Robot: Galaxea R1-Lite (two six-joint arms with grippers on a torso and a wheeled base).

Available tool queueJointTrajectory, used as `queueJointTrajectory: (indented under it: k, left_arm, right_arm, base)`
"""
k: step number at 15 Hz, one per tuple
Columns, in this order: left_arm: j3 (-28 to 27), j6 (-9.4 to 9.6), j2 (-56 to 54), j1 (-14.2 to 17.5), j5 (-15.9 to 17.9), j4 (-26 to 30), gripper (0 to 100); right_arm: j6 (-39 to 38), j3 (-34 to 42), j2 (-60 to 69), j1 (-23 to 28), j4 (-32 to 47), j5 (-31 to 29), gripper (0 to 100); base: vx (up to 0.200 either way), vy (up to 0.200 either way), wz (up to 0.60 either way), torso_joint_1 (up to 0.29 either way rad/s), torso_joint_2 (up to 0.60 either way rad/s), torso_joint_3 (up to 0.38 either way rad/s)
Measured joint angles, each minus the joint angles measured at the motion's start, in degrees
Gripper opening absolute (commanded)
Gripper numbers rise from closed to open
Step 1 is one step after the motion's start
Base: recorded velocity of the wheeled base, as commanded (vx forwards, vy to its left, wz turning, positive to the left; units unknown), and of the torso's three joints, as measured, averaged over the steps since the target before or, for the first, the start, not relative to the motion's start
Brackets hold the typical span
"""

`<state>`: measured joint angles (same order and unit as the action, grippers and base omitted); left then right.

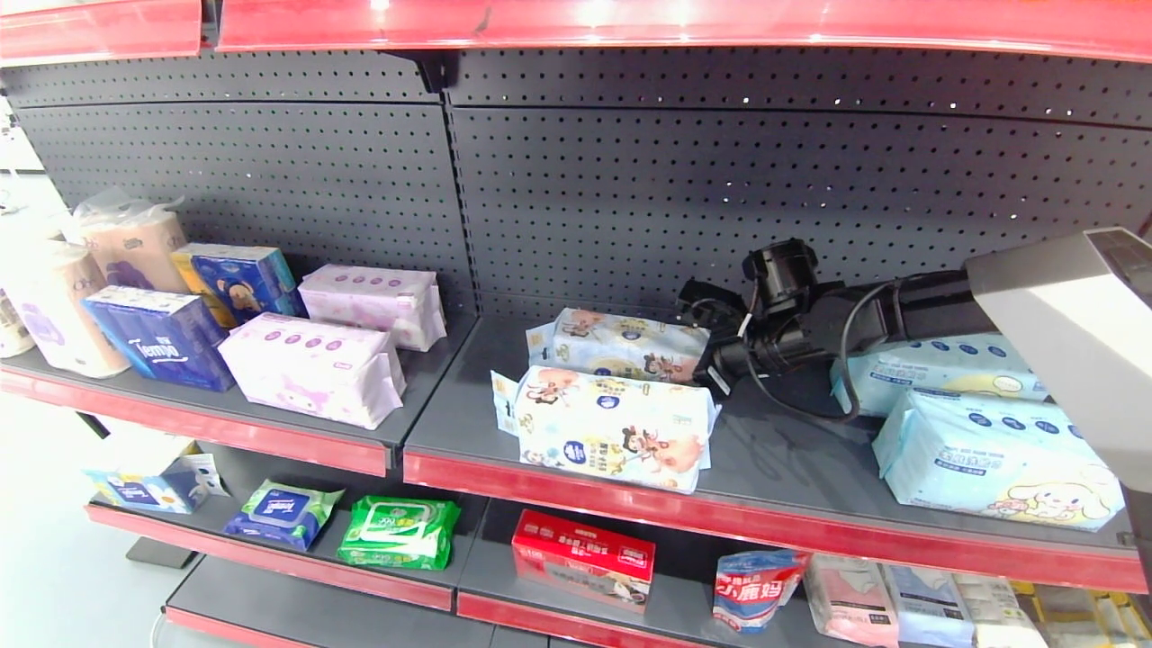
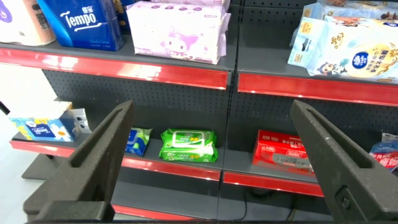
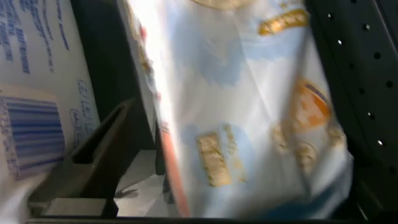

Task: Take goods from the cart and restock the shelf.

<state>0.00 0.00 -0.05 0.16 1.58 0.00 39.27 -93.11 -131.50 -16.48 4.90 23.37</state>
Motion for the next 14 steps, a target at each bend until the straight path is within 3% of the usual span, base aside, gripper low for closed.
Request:
queueJointTrajectory:
  k: [14]
  left_arm:
    - [0.0, 0.0, 0.0, 0.0, -0.02, 0.0, 100]
  right_arm:
    - [0.41, 1.55, 2.08, 1.74, -0.89, -5.34, 100]
  base:
    - [0.0, 0.0, 0.0, 0.0, 0.0, 0.0]
